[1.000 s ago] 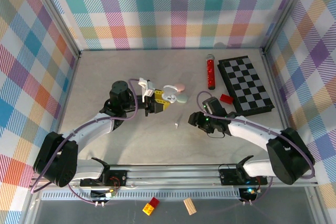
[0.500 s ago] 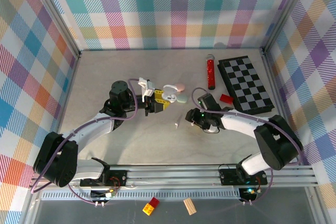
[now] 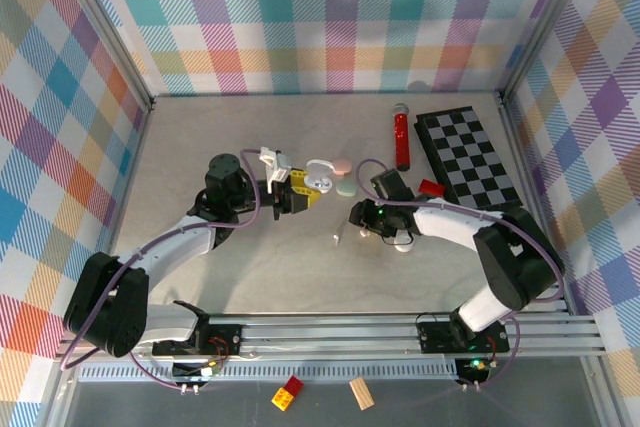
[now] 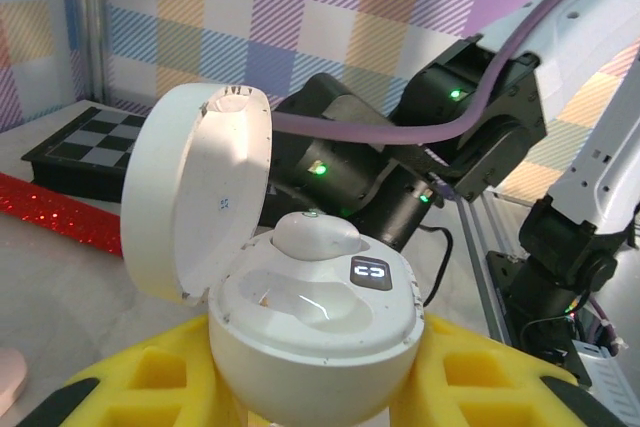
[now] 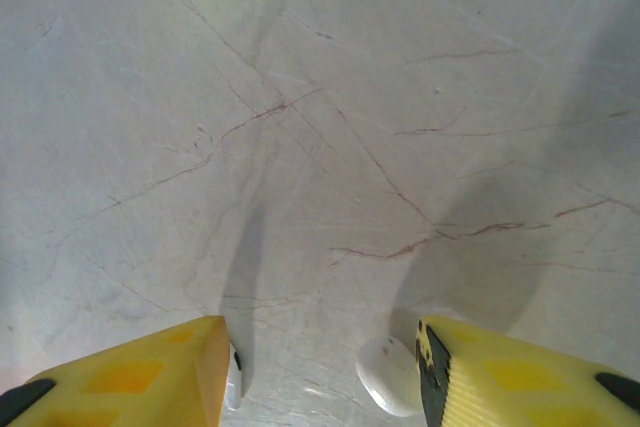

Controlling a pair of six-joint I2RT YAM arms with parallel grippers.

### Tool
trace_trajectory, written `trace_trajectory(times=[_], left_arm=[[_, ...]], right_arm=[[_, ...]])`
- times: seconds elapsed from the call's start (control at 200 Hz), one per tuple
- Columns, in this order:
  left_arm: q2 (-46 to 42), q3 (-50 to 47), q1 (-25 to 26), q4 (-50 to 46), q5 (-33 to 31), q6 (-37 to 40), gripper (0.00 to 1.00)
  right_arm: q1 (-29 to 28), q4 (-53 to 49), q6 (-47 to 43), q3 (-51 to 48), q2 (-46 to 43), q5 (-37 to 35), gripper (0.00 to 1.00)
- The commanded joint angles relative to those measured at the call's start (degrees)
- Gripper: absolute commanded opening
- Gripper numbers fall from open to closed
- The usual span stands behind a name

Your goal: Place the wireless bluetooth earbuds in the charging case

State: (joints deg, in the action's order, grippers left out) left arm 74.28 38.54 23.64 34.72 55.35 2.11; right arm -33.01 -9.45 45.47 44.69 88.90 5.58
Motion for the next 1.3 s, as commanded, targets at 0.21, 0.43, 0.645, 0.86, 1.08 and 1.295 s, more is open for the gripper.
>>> trace_trajectory(times=[0.21,0.43,0.645,0.86,1.08,1.295], left_arm=[[-1.51,-2.13,-5.27,11.15,-1.91,-6.25,0.32],[-0.59,-4.05,-8.17,19.93,-3.81,-11.83,0.32],[-1.27,-5.32,-10.34,23.07,-6.51,-14.01,0.32],[-2.03,-5.0,-10.81,21.0,-6.49,-13.27,0.32],[-2.02,-4.88,-10.81,20.92,-5.93,-13.35,0.32],[-2.02,-4.93,-10.76,21.0,-5.69,-13.44,0.32]], right_arm=[[-4.04,-14.6,-21.58,3.98,-6.74,-12.2,0.52],[-11.4,-22.42,-27.4,9.18,-1.06,-22.34,0.49],[-15.84,-25.65,-28.26,14.46,6.77,-28.04,0.45],[-18.55,-30.26,-30.65,19.34,13.45,-35.22,0.42],[-19.63,-31.9,-31.74,21.42,16.64,-37.65,0.39],[-20.16,-32.88,-32.09,22.68,18.44,-39.29,0.33]])
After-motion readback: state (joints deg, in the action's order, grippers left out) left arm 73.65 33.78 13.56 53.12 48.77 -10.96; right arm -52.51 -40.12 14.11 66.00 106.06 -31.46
